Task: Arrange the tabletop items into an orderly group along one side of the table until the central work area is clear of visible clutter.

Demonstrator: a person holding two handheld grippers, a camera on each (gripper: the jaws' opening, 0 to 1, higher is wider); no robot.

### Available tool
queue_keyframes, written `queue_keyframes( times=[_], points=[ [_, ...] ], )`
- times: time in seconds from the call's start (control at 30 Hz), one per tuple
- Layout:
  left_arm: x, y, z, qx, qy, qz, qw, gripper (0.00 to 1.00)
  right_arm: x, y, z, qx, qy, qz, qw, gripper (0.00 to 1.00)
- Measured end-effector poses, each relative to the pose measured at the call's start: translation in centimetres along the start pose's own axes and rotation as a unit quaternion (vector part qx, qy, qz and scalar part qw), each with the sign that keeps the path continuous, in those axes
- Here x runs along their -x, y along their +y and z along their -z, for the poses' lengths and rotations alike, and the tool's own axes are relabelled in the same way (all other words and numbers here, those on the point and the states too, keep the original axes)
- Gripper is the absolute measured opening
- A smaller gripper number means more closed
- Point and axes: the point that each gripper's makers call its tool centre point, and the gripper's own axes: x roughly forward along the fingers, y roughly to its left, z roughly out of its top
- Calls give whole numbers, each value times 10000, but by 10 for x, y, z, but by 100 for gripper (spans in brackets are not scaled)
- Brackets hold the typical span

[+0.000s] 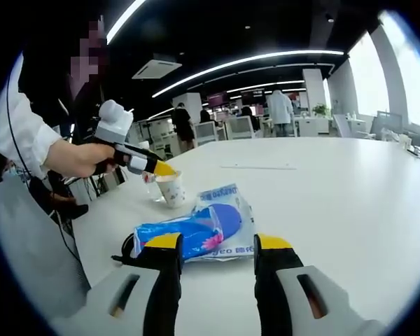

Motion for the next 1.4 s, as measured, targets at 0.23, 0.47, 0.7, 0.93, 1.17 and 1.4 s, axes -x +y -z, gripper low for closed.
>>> queue_keyframes(
  times=[0.23, 0.47, 0.7, 0.93, 1.17, 1.4],
  points=[
    [15, -2, -6, -167, -120, 120, 9997, 60, 1, 2, -6, -10, -42, -29, 10000, 39],
    [26, 5, -12, -280, -282, 152, 9991, 65, 4, 3, -12, -31, -77, 7, 10000, 40],
    [40, 10, -18, -416, -460, 176, 9979, 68, 8, 4, -15, -40, -62, 4, 10000, 41],
    [55, 15, -9, -334, -466, 216, 9981, 75, 12, 9, -23, -5, -107, -8, 9999, 43],
    [74, 22, 4, -158, -412, 218, 9988, 83, 20, 14, -29, 40, -131, -10, 9999, 43],
    [88, 30, 3, -6, -459, 165, 9988, 84, 26, 19, -37, 129, -134, -21, 9998, 43]
  ],
)
